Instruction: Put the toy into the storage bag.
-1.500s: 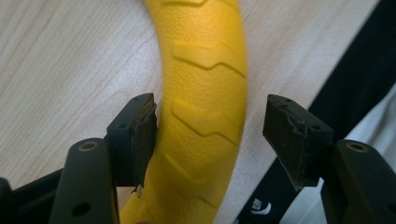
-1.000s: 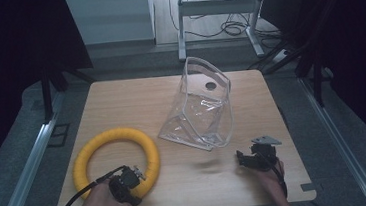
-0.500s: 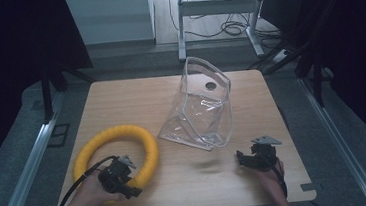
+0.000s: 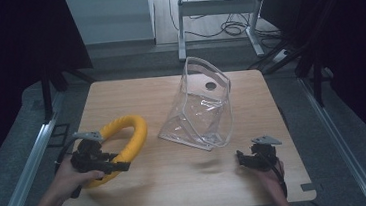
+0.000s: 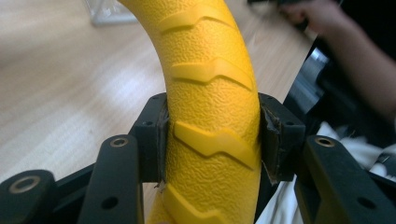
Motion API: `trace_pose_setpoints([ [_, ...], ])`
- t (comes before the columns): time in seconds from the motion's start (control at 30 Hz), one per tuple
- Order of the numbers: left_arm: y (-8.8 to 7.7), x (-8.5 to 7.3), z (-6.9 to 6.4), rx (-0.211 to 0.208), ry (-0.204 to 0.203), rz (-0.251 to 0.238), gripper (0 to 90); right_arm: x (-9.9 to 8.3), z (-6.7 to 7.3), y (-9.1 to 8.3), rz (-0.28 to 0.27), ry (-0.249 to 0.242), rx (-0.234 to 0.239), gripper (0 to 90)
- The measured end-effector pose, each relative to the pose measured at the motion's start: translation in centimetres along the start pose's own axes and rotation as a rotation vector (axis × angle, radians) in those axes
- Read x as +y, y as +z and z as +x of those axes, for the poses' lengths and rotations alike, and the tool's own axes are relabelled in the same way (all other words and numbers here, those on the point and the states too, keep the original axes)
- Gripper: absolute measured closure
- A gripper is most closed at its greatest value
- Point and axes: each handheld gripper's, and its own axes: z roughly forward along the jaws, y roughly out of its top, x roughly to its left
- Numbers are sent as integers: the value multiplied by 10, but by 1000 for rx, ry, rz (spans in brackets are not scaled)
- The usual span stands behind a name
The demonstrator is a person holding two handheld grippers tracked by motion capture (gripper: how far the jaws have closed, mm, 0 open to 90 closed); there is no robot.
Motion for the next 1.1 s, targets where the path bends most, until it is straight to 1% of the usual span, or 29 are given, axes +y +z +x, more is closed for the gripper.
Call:
trace_pose_setpoints([
  [0.1, -7, 1, 4, -21, -19, -38, 503, 0, 0, 0, 0, 0, 0, 154],
  [0.17, -9, 2, 6, -25, -26, -47, 504, 0, 0, 0, 0, 1, -1, 154],
  [0.2, -13, 3, 9, -35, -39, -76, 504, 0, 0, 0, -1, 1, 0, 155],
  [0.23, -13, 3, 9, -35, -39, -76, 503, 0, 0, 0, -1, 1, 0, 155],
  [0.27, -19, 3, 12, -46, -50, -101, 504, 0, 0, 0, -1, 2, -1, 156],
  [0.33, -25, 4, 16, -57, -64, -129, 504, 0, 0, 0, -2, 2, -1, 157],
  [0.37, -25, 4, 16, -57, -64, -129, 504, 0, 0, 0, -2, 2, -1, 157],
  [0.4, -32, 4, 20, -68, -83, -163, 504, 0, 0, 0, -1, 2, -1, 157],
  [0.43, -32, 4, 20, -68, -83, -163, 505, 0, 0, 0, -2, 3, -2, 158],
  [0.47, -38, 3, 24, -76, -103, -197, 505, 0, 0, 0, -2, 3, -2, 158],
  [0.53, -44, 3, 27, -78, -121, -233, 505, 0, 0, 0, -2, 4, -2, 158],
  [0.63, -51, 3, 30, -71, -135, -274, 506, 0, 0, 0, -2, 4, -2, 158],
  [0.77, -58, 2, 33, -99, -164, -341, 507, 0, 0, 0, -2, 5, -3, 159],
  [0.83, -60, 3, 34, -109, -177, -370, 507, 0, 0, 0, -2, 5, -3, 159],
  [0.87, -60, 3, 34, -109, -177, -370, 507, 0, 0, 0, -2, 5, -3, 159],
  [0.9, -61, 3, 34, -113, -181, -386, 507, 0, 0, 0, -2, 5, -3, 159],
  [0.97, -63, 6, 32, -125, -176, -422, 507, 0, 0, 0, -2, 6, -3, 159],
  [1.0, -63, 6, 32, -125, -176, -422, 507, 0, 0, 0, -2, 6, -3, 159],
  [1.03, -64, 8, 29, -140, -173, -450, 507, 0, 0, 0, -2, 6, -4, 160],
  [1.1, -64, 12, 25, -155, -173, -479, 507, 0, 0, 0, -2, 6, -3, 160],
])
